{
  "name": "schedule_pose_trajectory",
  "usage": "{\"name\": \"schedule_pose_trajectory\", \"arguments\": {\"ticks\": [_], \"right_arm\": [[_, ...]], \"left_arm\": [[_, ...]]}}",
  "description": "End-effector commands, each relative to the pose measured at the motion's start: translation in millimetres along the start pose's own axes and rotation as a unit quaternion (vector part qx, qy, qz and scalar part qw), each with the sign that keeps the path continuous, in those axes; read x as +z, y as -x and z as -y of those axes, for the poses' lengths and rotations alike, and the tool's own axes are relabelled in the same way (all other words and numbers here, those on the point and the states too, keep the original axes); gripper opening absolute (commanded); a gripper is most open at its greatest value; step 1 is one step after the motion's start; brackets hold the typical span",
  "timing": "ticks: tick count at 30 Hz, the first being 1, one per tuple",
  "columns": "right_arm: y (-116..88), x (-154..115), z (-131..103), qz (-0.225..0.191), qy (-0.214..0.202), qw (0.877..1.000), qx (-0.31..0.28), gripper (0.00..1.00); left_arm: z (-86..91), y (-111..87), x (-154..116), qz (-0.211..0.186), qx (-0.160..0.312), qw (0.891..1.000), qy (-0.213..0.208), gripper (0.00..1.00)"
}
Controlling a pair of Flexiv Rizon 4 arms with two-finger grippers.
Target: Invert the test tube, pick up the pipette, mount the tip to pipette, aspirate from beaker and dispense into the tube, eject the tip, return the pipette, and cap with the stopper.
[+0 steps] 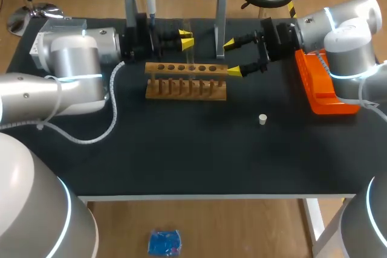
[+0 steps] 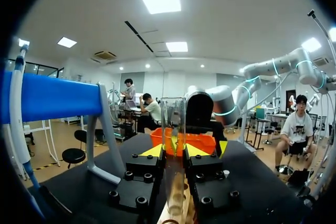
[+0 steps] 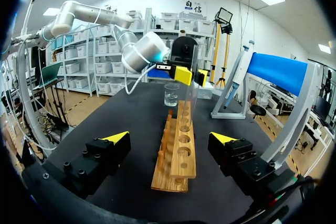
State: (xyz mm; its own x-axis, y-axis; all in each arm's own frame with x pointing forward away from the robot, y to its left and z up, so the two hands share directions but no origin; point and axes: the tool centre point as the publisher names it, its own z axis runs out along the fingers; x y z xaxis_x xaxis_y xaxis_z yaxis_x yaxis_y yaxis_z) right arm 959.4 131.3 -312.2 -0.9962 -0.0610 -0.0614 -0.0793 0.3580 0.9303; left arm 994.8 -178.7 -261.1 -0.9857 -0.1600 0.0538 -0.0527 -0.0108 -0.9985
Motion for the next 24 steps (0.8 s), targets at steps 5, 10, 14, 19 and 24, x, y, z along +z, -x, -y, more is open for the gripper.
{"name": "schedule_pose_trajectory", "arguments": {"ticks": [5,10,14,19,24], "right_arm": [[0.6,-1.1,-0.2,-0.002,-0.001,1.0,0.0,1.0],[0.6,-1.1,-0.2,-0.002,-0.001,1.0,0.0,1.0],[0.6,-1.1,-0.2,-0.002,-0.001,1.0,0.0,1.0],[0.6,-1.1,-0.2,-0.002,-0.001,1.0,0.0,1.0],[0.6,-1.1,-0.2,-0.002,-0.001,1.0,0.0,1.0]], "left_arm": [[-10.0,1.8,1.2,0.002,-0.004,1.0,-0.003,0.0],[-12.9,2.7,2.2,-0.001,-0.006,1.0,0.01,0.0],[-15.3,3.8,3.2,-0.005,-0.003,1.0,0.029,0.0],[-17.9,4.5,4.3,-0.01,0.0,0.999,0.053,0.0],[-20.8,4.0,4.6,-0.012,0.0,0.998,0.062,0.0]]}}
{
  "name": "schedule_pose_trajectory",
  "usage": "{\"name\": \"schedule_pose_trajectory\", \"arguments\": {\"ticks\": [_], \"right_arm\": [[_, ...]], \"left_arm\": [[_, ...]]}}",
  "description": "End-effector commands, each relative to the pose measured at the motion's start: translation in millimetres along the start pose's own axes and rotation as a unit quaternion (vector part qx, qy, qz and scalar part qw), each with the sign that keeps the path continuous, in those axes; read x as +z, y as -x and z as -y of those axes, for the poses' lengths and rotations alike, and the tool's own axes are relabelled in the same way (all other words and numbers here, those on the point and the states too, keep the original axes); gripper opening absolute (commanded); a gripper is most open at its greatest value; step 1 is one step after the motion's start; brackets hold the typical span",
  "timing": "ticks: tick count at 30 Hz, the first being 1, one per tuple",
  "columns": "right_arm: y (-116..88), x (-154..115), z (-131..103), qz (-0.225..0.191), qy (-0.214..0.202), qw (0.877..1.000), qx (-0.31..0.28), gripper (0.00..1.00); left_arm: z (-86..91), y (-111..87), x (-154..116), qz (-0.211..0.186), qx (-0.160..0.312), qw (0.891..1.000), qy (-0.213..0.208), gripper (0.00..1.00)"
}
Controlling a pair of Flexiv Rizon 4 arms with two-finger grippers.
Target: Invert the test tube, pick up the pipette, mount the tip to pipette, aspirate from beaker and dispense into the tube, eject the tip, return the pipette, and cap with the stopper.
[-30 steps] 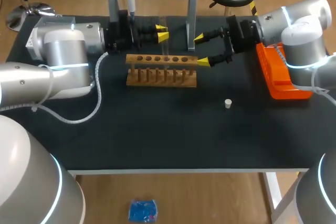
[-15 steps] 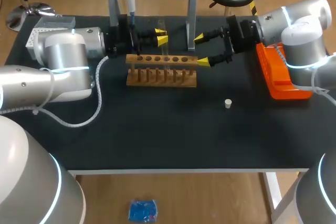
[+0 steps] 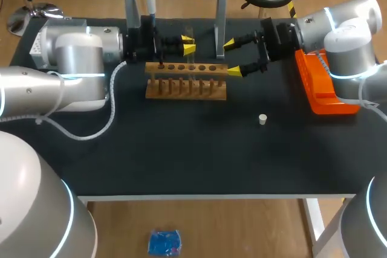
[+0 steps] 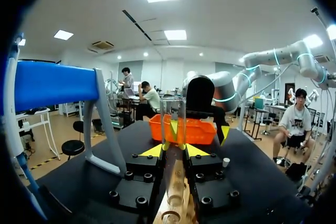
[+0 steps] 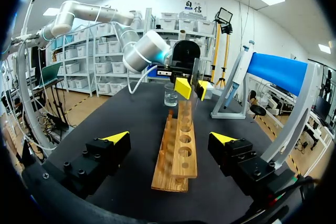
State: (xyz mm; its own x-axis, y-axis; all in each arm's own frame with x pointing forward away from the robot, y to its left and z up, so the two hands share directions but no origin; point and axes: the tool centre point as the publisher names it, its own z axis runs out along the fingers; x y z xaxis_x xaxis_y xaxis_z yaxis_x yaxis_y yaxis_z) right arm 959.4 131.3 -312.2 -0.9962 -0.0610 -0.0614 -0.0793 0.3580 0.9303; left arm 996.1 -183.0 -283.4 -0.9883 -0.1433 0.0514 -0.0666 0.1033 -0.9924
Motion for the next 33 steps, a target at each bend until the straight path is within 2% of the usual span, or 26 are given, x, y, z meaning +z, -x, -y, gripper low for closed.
{"name": "schedule_pose_trajectory", "arguments": {"ticks": [1,15,33], "right_arm": [[0.6,-1.1,-0.2,-0.002,-0.001,1.0,0.0,1.0],[0.6,-1.1,-0.2,-0.002,-0.001,1.0,0.0,1.0],[0.6,-1.1,-0.2,-0.002,-0.001,1.0,0.0,1.0]], "left_arm": [[1.0,2.0,-0.1,-0.003,-0.002,1.0,0.007,0.0],[-6.7,-0.5,-2.5,-0.006,-0.006,0.999,0.049,0.0],[-13.9,-3.0,-0.7,-0.013,-0.014,0.997,0.07,0.0]]}}
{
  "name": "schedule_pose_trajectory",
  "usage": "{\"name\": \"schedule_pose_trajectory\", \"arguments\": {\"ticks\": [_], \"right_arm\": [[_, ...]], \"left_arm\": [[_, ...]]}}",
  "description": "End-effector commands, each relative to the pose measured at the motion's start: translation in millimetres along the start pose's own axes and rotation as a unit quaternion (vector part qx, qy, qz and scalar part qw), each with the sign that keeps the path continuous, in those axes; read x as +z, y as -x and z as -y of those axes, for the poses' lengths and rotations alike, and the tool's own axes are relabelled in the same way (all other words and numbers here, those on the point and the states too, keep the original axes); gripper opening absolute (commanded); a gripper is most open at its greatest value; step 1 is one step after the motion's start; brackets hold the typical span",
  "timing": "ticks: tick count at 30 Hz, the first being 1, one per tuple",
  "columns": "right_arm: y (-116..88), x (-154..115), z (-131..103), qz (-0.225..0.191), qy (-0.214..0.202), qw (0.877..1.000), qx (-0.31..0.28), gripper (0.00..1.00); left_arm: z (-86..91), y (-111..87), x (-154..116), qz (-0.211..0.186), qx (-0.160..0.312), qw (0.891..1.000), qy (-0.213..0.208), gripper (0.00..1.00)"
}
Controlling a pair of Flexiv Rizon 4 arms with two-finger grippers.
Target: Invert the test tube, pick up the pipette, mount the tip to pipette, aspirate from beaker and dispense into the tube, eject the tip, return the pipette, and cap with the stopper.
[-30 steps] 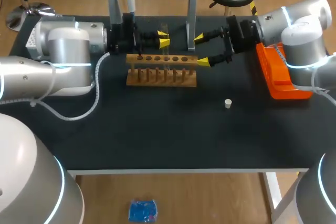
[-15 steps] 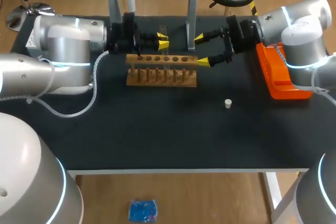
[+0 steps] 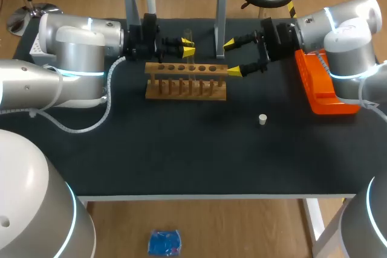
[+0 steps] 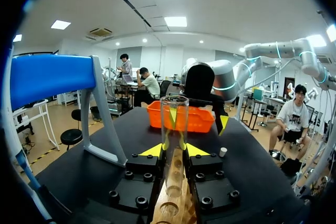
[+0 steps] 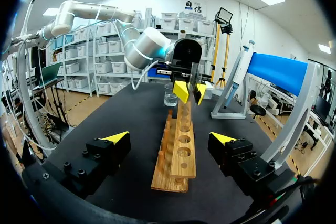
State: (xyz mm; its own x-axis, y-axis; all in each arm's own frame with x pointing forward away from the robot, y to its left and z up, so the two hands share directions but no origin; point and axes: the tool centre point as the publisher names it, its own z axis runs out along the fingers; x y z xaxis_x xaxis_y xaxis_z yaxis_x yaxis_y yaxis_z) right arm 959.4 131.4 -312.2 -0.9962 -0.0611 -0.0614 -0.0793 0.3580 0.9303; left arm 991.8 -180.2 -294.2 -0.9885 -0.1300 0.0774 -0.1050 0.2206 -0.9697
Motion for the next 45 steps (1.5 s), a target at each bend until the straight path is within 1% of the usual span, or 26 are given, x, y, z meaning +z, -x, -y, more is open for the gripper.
{"name": "schedule_pose_trajectory", "arguments": {"ticks": [1,2,10,16,20,22,24,26,27,29,30,33,36,37,38,40,42,44,45], "right_arm": [[0.6,-1.2,-0.2,-0.002,-0.001,1.0,0.0,1.0],[0.6,-1.2,-0.2,-0.002,-0.001,1.0,0.0,1.0],[0.6,-1.2,-0.2,-0.002,-0.001,1.0,0.0,1.0],[0.6,-1.2,-0.2,-0.002,-0.001,1.0,0.0,1.0],[0.6,-1.2,-0.2,-0.002,-0.001,1.0,0.0,1.0],[0.6,-1.2,-0.2,-0.002,-0.001,1.0,0.0,1.0],[0.6,-1.2,-0.2,-0.002,-0.001,1.0,0.0,1.0],[0.6,-1.2,-0.2,-0.002,-0.001,1.0,0.0,1.0],[0.6,-1.2,-0.2,-0.002,-0.001,1.0,0.0,1.0],[0.6,-1.2,-0.2,-0.002,-0.001,1.0,0.0,1.0],[0.6,-1.2,-0.2,-0.002,-0.001,1.0,0.0,1.0],[0.6,-1.2,-0.2,-0.002,-0.001,1.0,0.0,1.0],[0.6,-1.2,-0.2,-0.002,-0.001,1.0,0.0,1.0],[0.6,-1.2,-0.2,-0.002,-0.001,1.0,0.0,1.0],[0.6,-1.2,-0.2,-0.002,-0.001,1.0,0.0,1.0],[0.6,-1.2,-0.2,-0.002,-0.001,1.0,0.0,1.0],[0.6,-1.2,-0.2,-0.002,-0.001,1.0,0.0,1.0],[0.6,-1.2,-0.2,-0.002,-0.001,1.0,0.0,1.0],[0.6,-1.2,-0.2,-0.002,-0.001,1.0,0.0,1.0]], "left_arm": [[-2.6,0.4,2.1,-0.006,-0.003,1.0,0.012,0.4],[-2.7,0.4,2.5,-0.006,-0.004,1.0,0.015,1.0],[-2.7,0.4,2.4,-0.005,-0.007,1.0,0.018,1.0],[5.2,-2.8,-8.4,0.005,-0.008,1.0,0.024,1.0],[19.9,-10.6,-30.4,0.021,-0.01,0.999,0.038,1.0],[27.8,-15.4,-43.3,0.024,-0.007,0.998,0.055,1.0],[36.6,-21.4,-58.7,0.032,-0.006,0.998,0.06,1.0],[45.0,-28.0,-74.8,0.039,-0.006,0.996,0.076,1.0],[50.2,-32.1,-83.0,0.045,-0.005,0.996,0.071,1.0],[57.5,-38.1,-101.2,0.059,-0.005,0.995,0.08,1.0],[60.6,-41.0,-110.4,0.068,-0.004,0.995,0.075,1.0],[68.0,-51.5,-135.4,0.089,-0.006,0.993,0.08,1.0],[73.9,-60.1,-154.9,0.107,-0.006,0.991,0.08,1.0],[75.6,-62.7,-160.5,0.113,-0.006,0.991,0.074,1.0],[76.2,-64.8,-165.7,0.119,-0.007,0.99,0.078,1.0],[79.4,-68.9,-173.1,0.127,-0.007,0.99,0.065,1.0],[76.4,-73.2,-182.6,0.14,-0.016,0.987,0.078,1.0],[77.8,-78.2,-187.2,0.152,-0.016,0.986,0.072,1.0],[77.8,-78.2,-187.2,0.152,-0.016,0.986,0.072,1.0]]}}
